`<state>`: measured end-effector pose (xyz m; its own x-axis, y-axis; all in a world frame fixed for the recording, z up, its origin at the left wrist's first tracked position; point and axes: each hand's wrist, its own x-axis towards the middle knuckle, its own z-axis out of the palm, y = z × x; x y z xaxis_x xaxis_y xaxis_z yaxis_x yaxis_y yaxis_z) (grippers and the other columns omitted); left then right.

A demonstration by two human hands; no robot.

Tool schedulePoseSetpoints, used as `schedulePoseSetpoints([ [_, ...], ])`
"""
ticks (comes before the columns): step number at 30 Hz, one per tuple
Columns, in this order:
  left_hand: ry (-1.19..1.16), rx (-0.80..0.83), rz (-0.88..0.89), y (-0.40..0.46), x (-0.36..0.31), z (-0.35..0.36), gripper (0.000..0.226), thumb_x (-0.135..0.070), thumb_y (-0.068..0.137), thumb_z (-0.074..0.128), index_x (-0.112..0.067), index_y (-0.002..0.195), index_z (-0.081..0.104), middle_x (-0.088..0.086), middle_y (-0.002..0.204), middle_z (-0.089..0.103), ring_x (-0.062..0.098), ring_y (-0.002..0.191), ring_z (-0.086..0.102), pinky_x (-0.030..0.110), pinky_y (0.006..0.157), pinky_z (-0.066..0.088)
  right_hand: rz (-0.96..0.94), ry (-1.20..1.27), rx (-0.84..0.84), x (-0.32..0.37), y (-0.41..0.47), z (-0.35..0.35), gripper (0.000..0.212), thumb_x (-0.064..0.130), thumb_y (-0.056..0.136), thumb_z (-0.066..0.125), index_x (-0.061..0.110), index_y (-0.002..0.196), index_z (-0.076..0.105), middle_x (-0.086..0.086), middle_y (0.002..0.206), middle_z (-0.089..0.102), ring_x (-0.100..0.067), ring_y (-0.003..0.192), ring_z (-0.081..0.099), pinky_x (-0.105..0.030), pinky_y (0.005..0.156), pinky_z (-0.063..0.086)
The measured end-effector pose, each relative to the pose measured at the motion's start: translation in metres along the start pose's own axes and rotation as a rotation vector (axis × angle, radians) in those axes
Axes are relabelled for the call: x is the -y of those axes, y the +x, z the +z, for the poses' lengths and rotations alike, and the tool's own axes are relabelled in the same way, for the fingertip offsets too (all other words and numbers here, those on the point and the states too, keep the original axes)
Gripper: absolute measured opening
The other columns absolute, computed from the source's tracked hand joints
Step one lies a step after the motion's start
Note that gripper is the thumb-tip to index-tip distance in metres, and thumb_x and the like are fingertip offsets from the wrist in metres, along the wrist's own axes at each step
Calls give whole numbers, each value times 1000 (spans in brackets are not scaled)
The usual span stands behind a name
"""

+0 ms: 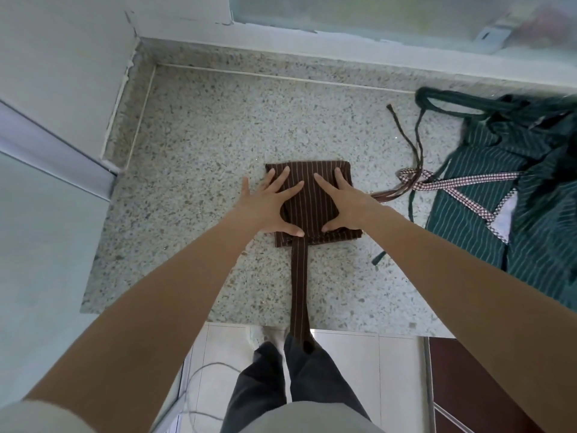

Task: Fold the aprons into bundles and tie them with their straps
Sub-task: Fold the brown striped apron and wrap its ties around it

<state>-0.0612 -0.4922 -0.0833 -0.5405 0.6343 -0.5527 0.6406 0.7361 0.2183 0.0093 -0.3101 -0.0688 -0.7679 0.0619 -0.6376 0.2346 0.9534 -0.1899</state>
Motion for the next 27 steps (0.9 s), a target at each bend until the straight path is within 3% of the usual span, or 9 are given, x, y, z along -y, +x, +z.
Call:
schedulePoseSetpoints([
  [2, -161, -81, -68, -6, -7, 3, 107, -68, 66, 67, -44, 147, 2, -1, 156, -21, 23, 145, -11, 58, 112, 2, -32, 47, 4, -5, -1, 2, 117, 34, 74, 78, 38, 147, -13, -8, 154, -27, -32, 137, 33, -39, 97, 46],
  [5, -474, -269, -312, -15, -22, 9, 109, -46, 63, 82, -27, 146, 15, 15, 149, 11, 32, 137, 21, 48, 108, 28, -60, 107, -3, -9, -1, 4, 116, 30, 74, 79, 40, 147, -11, -5, 154, -29, -31, 139, 29, -36, 95, 46],
  [9, -759, -307, -562, -13, -41, 15, 97, -40, 75, 75, 4, 139, 18, 21, 134, 40, 33, 122, 46, 37, 94, 43, -75, 129, -26, -11, 0, 6, 116, 30, 73, 80, 39, 147, -9, -6, 154, -27, -30, 141, 26, -35, 97, 43],
  [11, -806, -261, -556, -8, -42, 18, 88, -43, 83, 67, 10, 138, 22, 20, 128, 50, 32, 116, 53, 33, 85, 45, -72, 121, -34, -11, 0, 6, 116, 31, 73, 80, 39, 147, -9, -6, 154, -28, -30, 141, 26, -35, 97, 43],
  [15, -852, -222, -481, -7, -39, 18, 49, -41, 88, 60, 0, 115, 56, 14, 107, 63, 29, 97, 61, 33, 74, 48, -70, 103, -48, -11, 1, 9, 116, 34, 73, 79, 39, 148, -10, -4, 154, -28, -31, 140, 27, -38, 98, 44],
  [18, -910, -222, -476, -8, -41, 19, 34, -37, 91, 58, -5, 100, 55, 9, 92, 60, 26, 89, 59, 33, 76, 48, -90, 111, -52, -15, 0, 12, 116, 37, 73, 78, 37, 148, -11, -3, 154, -28, -31, 142, 23, -37, 98, 43],
  [23, -1260, -292, -519, -8, -35, 7, 44, -27, 86, 67, -4, 121, 56, 9, 117, 62, 21, 105, 59, 26, 79, 46, -200, 250, -54, -30, -1, 17, 112, 29, 73, 79, 30, 150, -2, 1, 155, -26, -22, 146, 2, -37, 113, 25],
  [25, -1397, -348, -486, -6, -29, -4, 44, -19, 82, 71, -5, 122, 58, 7, 119, 63, 18, 106, 60, 26, 84, 48, -260, 269, -29, -38, 0, 19, 111, 26, 72, 80, 30, 151, 1, 4, 155, -25, -17, 146, -2, -36, 114, 20],
  [27, -1387, -367, -491, -1, -23, -14, 48, -15, 76, 77, -6, 120, 59, 7, 115, 64, 20, 106, 62, 31, 88, 51, -281, 240, -12, -41, 1, 19, 112, 26, 71, 80, 30, 151, 1, 5, 155, -26, -17, 146, -2, -35, 114, 21],
])
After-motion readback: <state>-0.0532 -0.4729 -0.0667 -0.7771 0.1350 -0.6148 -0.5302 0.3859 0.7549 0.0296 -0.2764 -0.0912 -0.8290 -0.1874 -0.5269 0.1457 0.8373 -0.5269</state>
